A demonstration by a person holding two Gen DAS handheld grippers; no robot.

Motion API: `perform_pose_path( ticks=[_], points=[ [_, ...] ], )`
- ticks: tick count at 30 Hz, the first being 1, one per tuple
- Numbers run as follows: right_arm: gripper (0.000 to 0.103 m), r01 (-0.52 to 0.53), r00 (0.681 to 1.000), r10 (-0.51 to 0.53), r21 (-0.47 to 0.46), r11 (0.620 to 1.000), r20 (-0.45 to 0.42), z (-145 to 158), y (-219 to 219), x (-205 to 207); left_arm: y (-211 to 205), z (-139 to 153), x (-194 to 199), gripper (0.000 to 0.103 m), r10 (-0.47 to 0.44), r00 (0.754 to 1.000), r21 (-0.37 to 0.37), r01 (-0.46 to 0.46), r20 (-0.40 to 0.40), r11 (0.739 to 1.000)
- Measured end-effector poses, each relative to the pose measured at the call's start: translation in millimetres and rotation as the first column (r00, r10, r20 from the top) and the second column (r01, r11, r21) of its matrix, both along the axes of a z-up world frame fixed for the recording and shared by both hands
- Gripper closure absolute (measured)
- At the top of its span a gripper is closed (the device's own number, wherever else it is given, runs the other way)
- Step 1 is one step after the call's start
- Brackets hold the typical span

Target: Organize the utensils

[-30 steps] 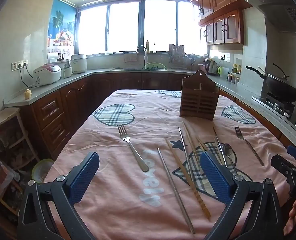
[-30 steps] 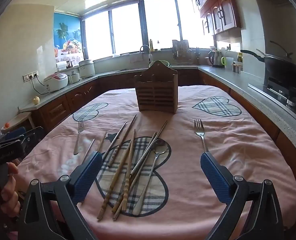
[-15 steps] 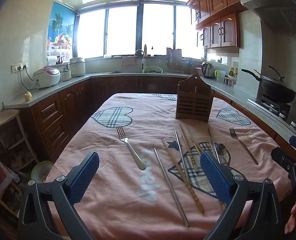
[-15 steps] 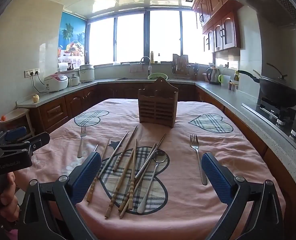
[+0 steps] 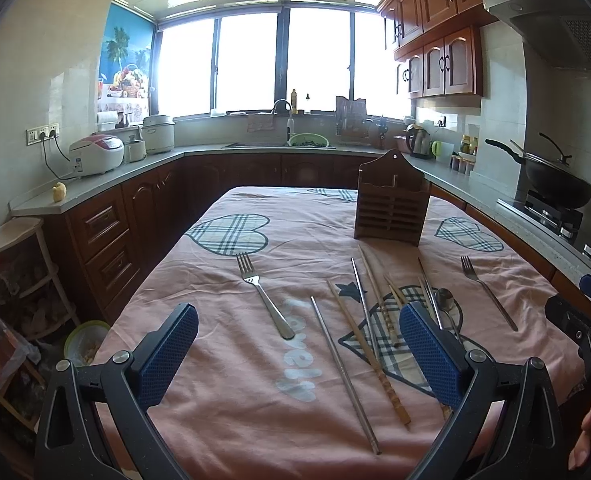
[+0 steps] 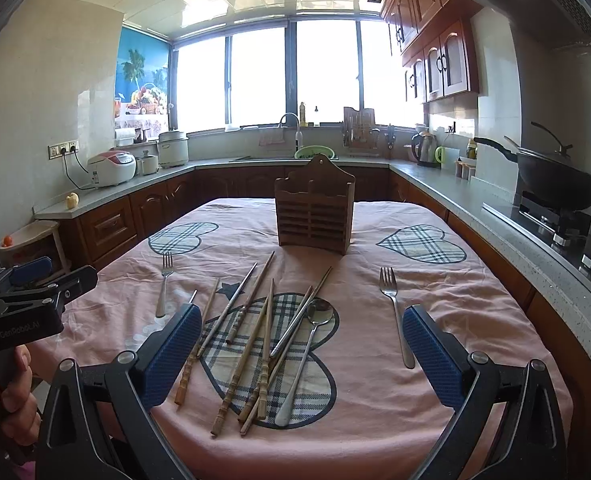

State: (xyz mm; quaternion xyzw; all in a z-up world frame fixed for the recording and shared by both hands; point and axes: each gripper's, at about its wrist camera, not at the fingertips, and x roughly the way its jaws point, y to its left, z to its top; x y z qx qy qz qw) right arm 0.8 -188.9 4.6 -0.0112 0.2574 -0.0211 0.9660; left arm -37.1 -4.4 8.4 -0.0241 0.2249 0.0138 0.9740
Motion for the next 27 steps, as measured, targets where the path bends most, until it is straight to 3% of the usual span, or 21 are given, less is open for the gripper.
perform_pose_path(
  ticks=[27],
  points=[
    [0.001,-0.003,0.999,0.003,0.012,1.0,0.033,3.2,-0.1,-3.6,-2.7,0.4,-5.2,0.001,-0.003,1.0,0.015,0.003,0.027,1.0]
  ],
)
